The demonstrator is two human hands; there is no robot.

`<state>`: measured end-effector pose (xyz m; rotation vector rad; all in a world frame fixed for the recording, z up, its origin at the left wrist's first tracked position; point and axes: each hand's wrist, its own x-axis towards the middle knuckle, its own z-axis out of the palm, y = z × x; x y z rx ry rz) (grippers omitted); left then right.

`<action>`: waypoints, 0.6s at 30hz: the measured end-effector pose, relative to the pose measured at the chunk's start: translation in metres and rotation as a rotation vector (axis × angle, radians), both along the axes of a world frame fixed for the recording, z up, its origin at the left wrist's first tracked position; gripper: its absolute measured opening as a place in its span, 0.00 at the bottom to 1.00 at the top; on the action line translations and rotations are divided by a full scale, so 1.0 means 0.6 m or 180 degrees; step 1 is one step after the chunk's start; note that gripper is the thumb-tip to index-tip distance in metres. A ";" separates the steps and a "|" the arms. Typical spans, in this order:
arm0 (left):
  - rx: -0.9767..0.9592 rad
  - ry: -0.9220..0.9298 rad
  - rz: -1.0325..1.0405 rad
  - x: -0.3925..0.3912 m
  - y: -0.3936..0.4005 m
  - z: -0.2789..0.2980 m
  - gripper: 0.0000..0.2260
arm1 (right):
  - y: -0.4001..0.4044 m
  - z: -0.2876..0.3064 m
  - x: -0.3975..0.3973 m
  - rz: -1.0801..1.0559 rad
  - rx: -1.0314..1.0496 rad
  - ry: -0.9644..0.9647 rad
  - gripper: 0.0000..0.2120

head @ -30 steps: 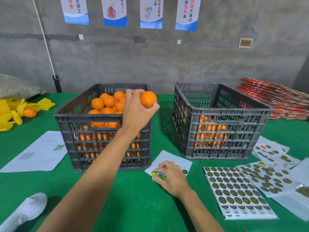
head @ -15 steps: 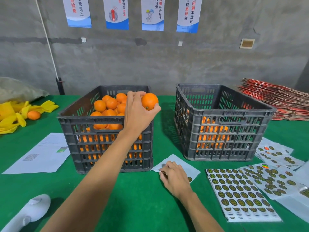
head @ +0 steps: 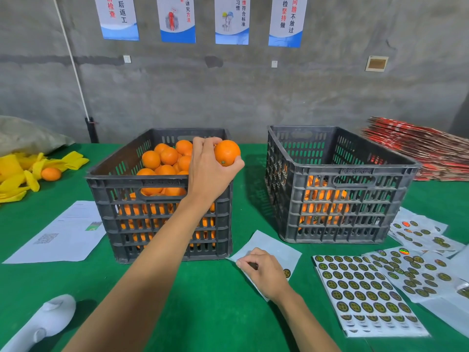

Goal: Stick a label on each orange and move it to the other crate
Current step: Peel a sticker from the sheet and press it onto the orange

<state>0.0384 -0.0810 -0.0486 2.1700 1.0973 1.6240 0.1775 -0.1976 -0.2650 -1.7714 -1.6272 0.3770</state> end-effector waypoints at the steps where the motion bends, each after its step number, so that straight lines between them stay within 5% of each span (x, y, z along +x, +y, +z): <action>1: 0.0006 -0.0001 0.0005 0.001 0.000 0.000 0.26 | 0.000 0.000 0.000 0.0012 -0.0057 0.0072 0.12; 10: 0.0000 0.0044 0.0013 0.000 0.002 -0.001 0.27 | 0.005 0.004 0.001 -0.0089 -0.0460 0.0852 0.06; 18: -0.0042 0.0032 -0.0054 -0.003 0.000 -0.001 0.26 | 0.010 0.007 -0.011 -0.0571 -0.0418 0.0581 0.09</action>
